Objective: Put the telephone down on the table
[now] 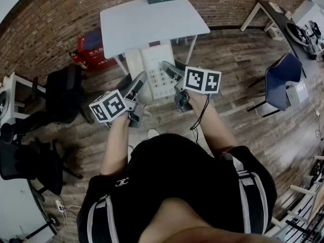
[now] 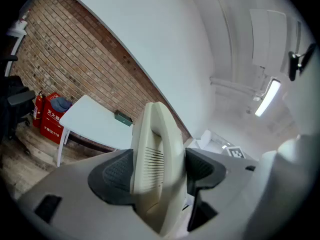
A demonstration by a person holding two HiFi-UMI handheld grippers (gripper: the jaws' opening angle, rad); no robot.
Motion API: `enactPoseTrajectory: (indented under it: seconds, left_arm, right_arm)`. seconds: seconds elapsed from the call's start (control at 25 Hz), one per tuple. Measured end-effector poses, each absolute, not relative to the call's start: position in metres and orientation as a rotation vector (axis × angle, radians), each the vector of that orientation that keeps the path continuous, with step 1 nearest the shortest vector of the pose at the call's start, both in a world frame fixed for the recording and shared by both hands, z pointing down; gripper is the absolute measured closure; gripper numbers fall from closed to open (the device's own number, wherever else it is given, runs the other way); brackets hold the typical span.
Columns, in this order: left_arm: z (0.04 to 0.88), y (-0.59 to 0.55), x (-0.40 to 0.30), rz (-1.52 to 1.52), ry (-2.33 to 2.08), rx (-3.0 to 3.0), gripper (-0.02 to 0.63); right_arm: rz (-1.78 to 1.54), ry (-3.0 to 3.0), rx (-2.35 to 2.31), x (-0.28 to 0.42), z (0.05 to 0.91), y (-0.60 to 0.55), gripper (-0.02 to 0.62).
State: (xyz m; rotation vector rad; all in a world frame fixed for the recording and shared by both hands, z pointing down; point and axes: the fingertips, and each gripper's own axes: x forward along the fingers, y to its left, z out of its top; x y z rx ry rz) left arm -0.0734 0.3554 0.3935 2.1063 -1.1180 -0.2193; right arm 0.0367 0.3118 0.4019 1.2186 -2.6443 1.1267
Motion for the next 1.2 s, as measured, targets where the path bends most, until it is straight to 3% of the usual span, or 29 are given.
enactPoseTrajectory:
  seconds: [0.92, 1.2]
  left_arm:
    - [0.397, 0.358, -0.074, -0.199, -1.127, 2.084, 0.287]
    - [0.404, 0.346, -0.114, -0.205, -1.095, 2.088, 0.288]
  right_arm:
    - [1.137, -2.628, 1.193, 0.034, 0.407, 0.313, 0.391]
    - [1.119, -2.616, 1.216, -0.006, 0.411, 0.302, 0.391]
